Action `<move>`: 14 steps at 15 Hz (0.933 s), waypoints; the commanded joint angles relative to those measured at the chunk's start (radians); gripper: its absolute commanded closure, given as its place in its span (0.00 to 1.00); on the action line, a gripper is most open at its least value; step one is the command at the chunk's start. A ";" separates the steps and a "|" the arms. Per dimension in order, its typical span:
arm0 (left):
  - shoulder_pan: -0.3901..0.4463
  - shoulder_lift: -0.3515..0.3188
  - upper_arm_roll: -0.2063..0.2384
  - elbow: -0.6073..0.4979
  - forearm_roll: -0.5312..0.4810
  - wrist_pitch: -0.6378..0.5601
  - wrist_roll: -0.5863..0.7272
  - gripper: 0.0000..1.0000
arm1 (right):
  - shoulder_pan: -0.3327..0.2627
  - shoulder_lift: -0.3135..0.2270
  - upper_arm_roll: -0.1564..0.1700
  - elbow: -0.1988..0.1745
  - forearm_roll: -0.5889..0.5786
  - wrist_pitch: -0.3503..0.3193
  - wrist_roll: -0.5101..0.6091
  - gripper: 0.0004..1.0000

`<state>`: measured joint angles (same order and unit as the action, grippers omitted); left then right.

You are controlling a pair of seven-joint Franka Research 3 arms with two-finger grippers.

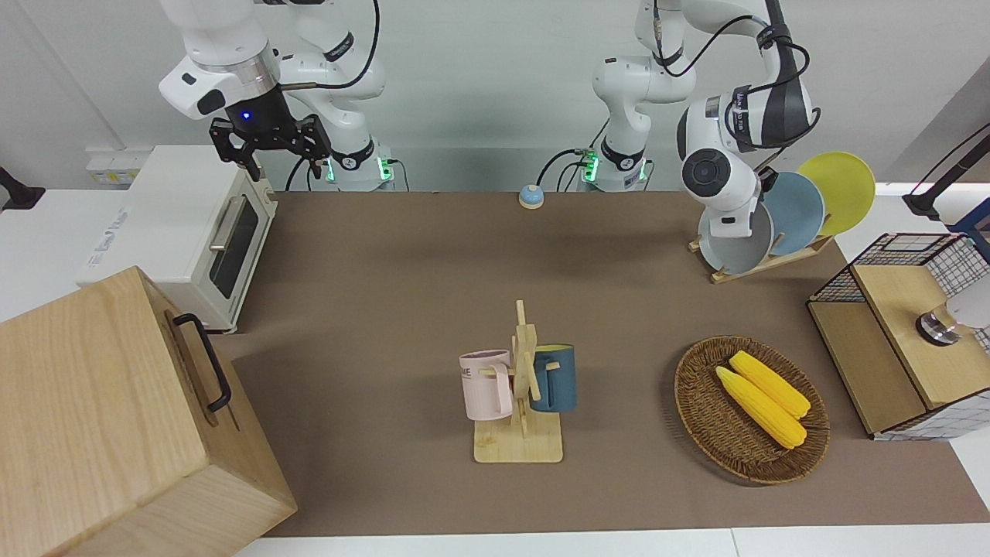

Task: Pick gray plate from table and place it on lower plate rack with left arm
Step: 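Lower the gray plate upright into the rack slot beside the blue plate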

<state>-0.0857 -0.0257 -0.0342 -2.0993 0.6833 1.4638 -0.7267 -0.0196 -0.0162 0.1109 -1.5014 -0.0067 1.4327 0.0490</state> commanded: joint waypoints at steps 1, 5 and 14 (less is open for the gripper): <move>-0.009 -0.003 0.004 -0.015 0.022 0.015 -0.017 0.01 | -0.025 -0.002 0.018 0.007 0.019 -0.015 0.009 0.01; -0.022 -0.008 0.004 -0.004 0.009 0.003 0.117 0.01 | -0.025 -0.002 0.018 0.007 0.019 -0.015 0.009 0.01; -0.017 -0.020 0.019 0.293 -0.301 -0.079 0.512 0.01 | -0.025 -0.002 0.018 0.007 0.019 -0.015 0.009 0.01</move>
<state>-0.0984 -0.0465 -0.0296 -1.9102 0.5035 1.4186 -0.3112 -0.0196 -0.0162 0.1109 -1.5014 -0.0067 1.4327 0.0490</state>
